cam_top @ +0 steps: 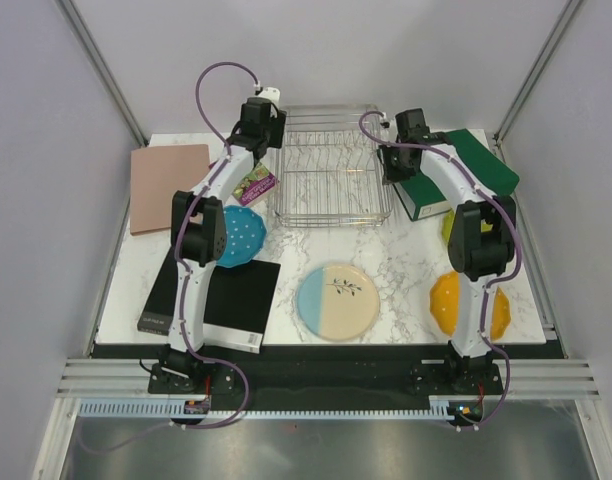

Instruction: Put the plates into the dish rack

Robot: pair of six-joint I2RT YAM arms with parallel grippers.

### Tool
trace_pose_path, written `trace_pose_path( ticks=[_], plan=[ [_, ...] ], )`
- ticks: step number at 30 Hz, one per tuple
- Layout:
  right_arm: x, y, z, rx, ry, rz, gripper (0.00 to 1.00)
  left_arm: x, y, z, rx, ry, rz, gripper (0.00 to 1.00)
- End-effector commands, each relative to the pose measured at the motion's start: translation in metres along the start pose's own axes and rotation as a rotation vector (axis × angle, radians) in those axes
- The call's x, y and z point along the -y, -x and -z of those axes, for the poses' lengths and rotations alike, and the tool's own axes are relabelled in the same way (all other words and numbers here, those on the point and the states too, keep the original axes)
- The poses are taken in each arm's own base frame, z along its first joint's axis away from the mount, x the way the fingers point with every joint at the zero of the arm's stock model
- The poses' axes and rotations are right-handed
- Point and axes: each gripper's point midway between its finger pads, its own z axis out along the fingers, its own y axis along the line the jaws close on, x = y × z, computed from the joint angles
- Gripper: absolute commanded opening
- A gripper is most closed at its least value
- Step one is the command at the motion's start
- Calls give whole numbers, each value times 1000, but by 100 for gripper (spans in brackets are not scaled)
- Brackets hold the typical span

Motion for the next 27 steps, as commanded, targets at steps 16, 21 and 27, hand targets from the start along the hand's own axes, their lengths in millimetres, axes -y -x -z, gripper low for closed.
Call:
trace_pose_path(
  ticks=[16, 21, 27],
  plan=[
    [-28, 29, 86, 186, 50, 124, 59, 22, 43, 284, 143, -335, 338, 93],
    [-23, -26, 103, 116, 51, 91, 63, 73, -66, 324, -120, -539, 358, 91],
    [-91, -137, 123, -68, 502, 24, 63, 108, -161, 358, -345, -707, 444, 83]
  ],
)
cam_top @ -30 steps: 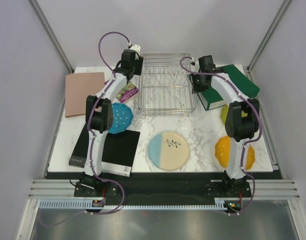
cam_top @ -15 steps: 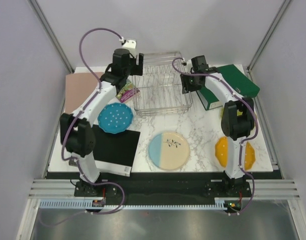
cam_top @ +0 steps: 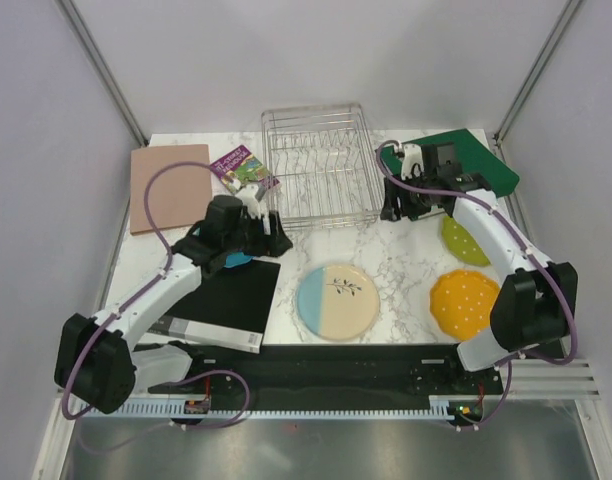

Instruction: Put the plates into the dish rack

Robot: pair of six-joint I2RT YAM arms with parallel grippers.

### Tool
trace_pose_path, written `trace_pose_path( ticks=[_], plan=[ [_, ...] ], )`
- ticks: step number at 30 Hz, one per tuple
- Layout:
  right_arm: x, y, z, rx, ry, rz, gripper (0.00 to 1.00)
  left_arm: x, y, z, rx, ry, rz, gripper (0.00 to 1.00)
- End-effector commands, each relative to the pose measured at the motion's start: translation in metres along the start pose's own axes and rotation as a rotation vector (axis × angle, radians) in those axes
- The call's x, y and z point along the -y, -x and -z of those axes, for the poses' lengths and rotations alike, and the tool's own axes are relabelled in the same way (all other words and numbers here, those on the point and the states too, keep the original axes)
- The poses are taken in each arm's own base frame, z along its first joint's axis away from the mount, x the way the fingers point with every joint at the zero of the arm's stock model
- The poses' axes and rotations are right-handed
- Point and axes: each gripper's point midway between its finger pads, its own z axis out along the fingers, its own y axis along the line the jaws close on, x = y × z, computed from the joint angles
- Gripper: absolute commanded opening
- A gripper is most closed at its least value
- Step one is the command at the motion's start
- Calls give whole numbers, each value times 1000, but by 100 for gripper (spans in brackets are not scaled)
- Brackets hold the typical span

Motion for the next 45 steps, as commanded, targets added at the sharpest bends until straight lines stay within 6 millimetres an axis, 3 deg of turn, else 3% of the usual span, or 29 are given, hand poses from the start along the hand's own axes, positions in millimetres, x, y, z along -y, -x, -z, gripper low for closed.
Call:
trace_pose_path(
  ticks=[1, 2, 3, 5, 8, 11, 19, 27, 30, 31, 34, 37, 43, 45],
  plan=[
    [-69, -79, 5, -152, 399, -102, 63, 21, -68, 8, -167, -164, 156, 80],
    [-84, -89, 10, -183, 478, -182, 64, 16, -90, 8, -208, -159, 185, 79],
    [-88, -113, 8, -229, 497, -223, 64, 17, -98, 9, -224, -172, 195, 78],
    [-92, -128, 7, -247, 525, -244, 64, 11, -119, 9, -260, -163, 226, 77],
    [-92, -162, 1, -310, 519, -291, 63, 16, -132, 8, -284, -208, 257, 77],
    [-93, -174, -4, -315, 535, -318, 63, 20, -140, 1, -312, -234, 293, 76],
    [-85, -192, -31, -374, 534, -361, 63, 28, -178, -13, -399, -243, 335, 67],
    [-80, -213, -45, -454, 563, -435, 62, 29, -190, -34, -472, -226, 372, 57],
    [-78, -216, -47, -467, 564, -450, 62, 29, -190, -42, -480, -220, 383, 42],
    [-77, -217, -47, -468, 563, -452, 62, 30, -189, -43, -483, -221, 388, 30],
    [-78, -225, -48, -496, 581, -474, 62, 29, -194, -43, -501, -214, 397, 13],
    [-81, -230, -51, -521, 612, -484, 60, 26, -196, -44, -501, -188, 407, 3],
    [-84, -238, -54, -553, 644, -503, 53, 32, -192, -45, -498, -213, 442, 2],
    [-84, -233, -52, -538, 641, -488, 45, 30, -192, -45, -500, -198, 435, 2]
  ],
)
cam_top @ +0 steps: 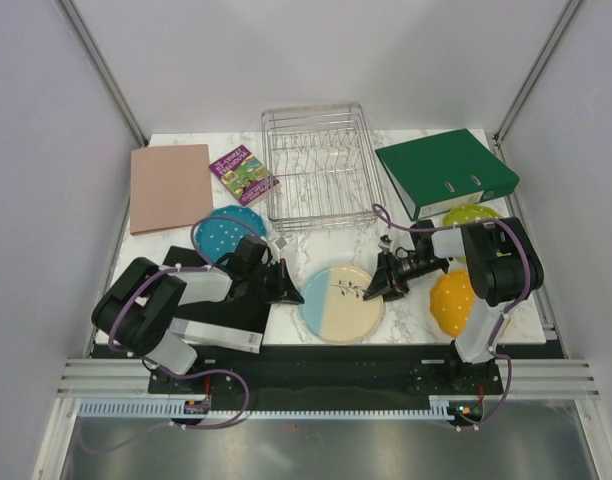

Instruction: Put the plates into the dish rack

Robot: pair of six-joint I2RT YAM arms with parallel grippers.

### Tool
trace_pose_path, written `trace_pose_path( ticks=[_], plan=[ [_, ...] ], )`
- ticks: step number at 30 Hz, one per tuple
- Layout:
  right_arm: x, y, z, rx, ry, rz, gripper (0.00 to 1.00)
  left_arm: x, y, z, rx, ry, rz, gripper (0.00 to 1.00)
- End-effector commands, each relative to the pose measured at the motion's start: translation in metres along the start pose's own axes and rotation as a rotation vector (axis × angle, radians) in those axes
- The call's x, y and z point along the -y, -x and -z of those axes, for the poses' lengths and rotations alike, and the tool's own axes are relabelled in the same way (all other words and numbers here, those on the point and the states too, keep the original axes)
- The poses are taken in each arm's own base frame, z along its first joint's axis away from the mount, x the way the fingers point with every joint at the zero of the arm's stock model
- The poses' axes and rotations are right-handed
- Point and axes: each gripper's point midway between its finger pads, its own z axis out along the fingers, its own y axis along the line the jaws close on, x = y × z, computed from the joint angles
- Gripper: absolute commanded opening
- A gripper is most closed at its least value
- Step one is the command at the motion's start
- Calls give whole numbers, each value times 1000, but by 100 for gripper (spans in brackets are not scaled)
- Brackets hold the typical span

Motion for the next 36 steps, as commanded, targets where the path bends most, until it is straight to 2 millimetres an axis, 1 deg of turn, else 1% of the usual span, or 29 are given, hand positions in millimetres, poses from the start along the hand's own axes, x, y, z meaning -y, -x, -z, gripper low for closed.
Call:
trace_pose_path(
  ticks=[1, 2, 3, 5, 6, 7, 8, 9, 10, 11, 12, 13, 14, 15, 16, 17, 18, 19, 21, 22, 24, 26, 28, 29, 31, 32, 34, 35, 36],
  plan=[
    [22, 4, -5, 9, -101, 110, 41, 5, 7, -5, 14, 6, 12, 2],
    [18, 5, -2, 21, -107, 125, 38, 5, 9, -4, 24, 13, 9, 2],
    [18, 7, 0, 32, -117, 130, 31, 2, 8, -4, 22, 28, 16, 3],
    [13, 12, 7, 60, -137, 160, 19, 1, 13, -1, 39, 52, 13, 9],
    [11, 10, 12, 57, -141, 156, 9, 2, 15, 0, 45, 59, 5, 23],
    [8, 10, 18, 62, -146, 161, 4, 2, 18, 3, 42, 73, -19, 32],
    [-1, 18, 26, 79, -157, 245, 0, 1, 24, 6, 61, 93, -36, 40],
    [-8, 15, 33, 86, -141, 219, 0, 5, 29, 12, 76, 98, -65, 53],
    [-21, 15, 41, 104, -137, 250, 0, 11, 37, 19, 81, 111, -128, 57],
    [-35, 23, 49, 130, -133, 300, 0, 13, 43, 25, 98, 128, -166, 59],
    [-47, 20, 55, 127, -125, 314, 0, 30, 60, 39, 155, 111, -259, 62],
    [-70, 29, 67, 168, -126, 399, 0, 33, 62, 48, 159, 126, -284, 64],
    [-81, 29, 73, 170, -129, 444, 0, 39, 69, 56, 187, 130, -322, 64],
    [-88, 19, 78, 137, -133, 482, 0, 62, 85, 77, 259, 105, -379, 65],
    [-110, 27, 91, 157, -133, 562, 0, 72, 87, 87, 268, 91, -387, 66],
    [-120, 27, 97, 149, -133, 592, 0, 82, 86, 98, 262, 78, -393, 66],
    [-129, 18, 104, 111, -127, 627, 0, 105, 96, 113, 297, 36, -455, 66],
    [-154, 31, 117, 136, -125, 698, 0, 121, 100, 127, 335, 4, -506, 66],
    [-174, 36, 130, 130, -129, 731, 0, 136, 120, 147, 427, 26, -595, 71],
    [-195, 56, 142, 175, -150, 790, 0, 132, 135, 153, 476, 88, -610, 72],
    [-215, 82, 156, 249, -189, 861, 0, 129, 165, 165, 571, 182, -660, 76],
    [-242, 122, 173, 368, -230, 901, 0, 105, 196, 173, 650, 341, -622, 79],
    [-263, 157, 187, 478, -250, 882, 0, 97, 215, 180, 702, 400, -627, 79],
    [-272, 182, 198, 575, -296, 900, 0, 86, 221, 177, 694, 423, -613, 79],
    [-284, 219, 217, 720, -349, 879, 0, 80, 227, 176, 700, 429, -585, 79],
    [-298, 244, 233, 854, -366, 858, 0, 75, 229, 176, 701, 433, -562, 79],
    [-311, 269, 251, 995, -382, 843, 0, 71, 227, 172, 701, 401, -508, 79],
    [-325, 282, 264, 1096, -374, 853, 0, 68, 226, 173, 699, 385, -490, 78],
    [-328, 294, 277, 1181, -415, 830, 0, 64, 222, 172, 696, 371, -461, 77]
  ],
)
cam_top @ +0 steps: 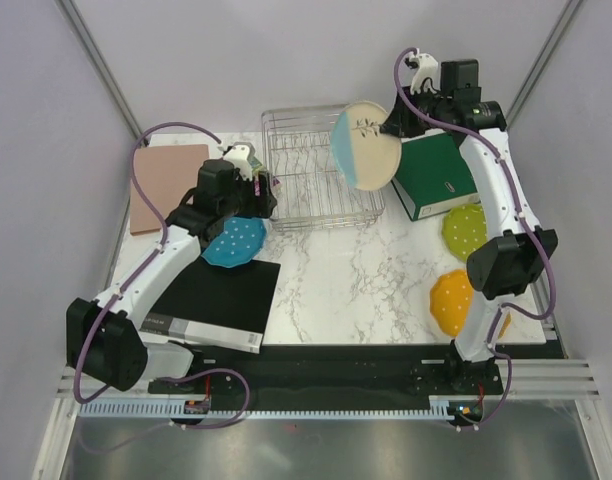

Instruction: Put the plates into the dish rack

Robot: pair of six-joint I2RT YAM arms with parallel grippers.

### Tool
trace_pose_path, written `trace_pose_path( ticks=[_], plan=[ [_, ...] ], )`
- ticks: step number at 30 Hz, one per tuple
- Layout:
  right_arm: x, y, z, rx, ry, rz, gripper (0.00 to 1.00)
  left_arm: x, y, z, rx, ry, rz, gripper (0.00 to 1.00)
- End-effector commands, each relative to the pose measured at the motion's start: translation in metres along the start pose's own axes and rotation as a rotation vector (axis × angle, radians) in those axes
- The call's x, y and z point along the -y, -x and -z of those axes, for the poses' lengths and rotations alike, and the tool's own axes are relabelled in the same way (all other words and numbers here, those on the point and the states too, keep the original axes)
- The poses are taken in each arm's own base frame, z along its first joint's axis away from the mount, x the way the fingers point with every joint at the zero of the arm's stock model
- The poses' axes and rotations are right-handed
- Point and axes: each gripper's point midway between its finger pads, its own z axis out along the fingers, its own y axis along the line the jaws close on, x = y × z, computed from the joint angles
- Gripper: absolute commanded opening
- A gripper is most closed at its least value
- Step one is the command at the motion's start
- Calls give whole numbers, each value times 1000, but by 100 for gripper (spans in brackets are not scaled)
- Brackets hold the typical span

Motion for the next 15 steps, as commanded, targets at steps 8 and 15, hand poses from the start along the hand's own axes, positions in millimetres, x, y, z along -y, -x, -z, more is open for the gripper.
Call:
trace_pose_path(
  ticks=[8, 15],
  plan=[
    [59, 163, -5, 661, -469, -53, 0, -35, -6, 9, 33, 41, 127, 76],
    [80, 155, -31, 675, -656, -83, 0, -42, -17, 10, 22, 42, 170, 76]
  ],
)
